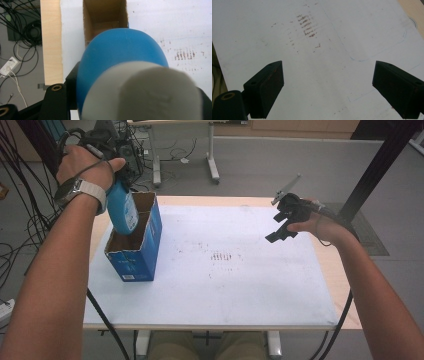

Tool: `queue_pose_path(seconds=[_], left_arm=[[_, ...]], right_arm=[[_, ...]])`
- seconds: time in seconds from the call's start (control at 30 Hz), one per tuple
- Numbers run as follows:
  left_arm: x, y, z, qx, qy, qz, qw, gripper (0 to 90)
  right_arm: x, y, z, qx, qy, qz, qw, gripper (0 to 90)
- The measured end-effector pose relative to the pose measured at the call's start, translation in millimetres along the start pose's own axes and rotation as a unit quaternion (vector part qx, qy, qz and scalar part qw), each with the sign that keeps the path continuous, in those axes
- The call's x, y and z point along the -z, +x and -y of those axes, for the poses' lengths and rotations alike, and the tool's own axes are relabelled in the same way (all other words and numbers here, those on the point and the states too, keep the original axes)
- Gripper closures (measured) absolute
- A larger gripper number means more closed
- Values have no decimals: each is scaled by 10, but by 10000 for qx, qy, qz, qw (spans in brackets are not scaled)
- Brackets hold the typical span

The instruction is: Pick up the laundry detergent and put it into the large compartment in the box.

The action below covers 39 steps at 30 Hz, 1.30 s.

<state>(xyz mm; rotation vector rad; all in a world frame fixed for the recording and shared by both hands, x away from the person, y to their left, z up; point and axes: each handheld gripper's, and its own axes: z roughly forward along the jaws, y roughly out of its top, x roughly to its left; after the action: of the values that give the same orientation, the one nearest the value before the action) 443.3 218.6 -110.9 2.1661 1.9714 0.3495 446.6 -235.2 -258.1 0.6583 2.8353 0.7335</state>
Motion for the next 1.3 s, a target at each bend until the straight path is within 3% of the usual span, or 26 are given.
queue_pose_path(seconds=[1.3], left_arm=[[-434, 52, 66, 34, 85, 7, 10000, 397]], right_arm=[[-80, -13, 12, -47, 46, -50, 10000, 100]])
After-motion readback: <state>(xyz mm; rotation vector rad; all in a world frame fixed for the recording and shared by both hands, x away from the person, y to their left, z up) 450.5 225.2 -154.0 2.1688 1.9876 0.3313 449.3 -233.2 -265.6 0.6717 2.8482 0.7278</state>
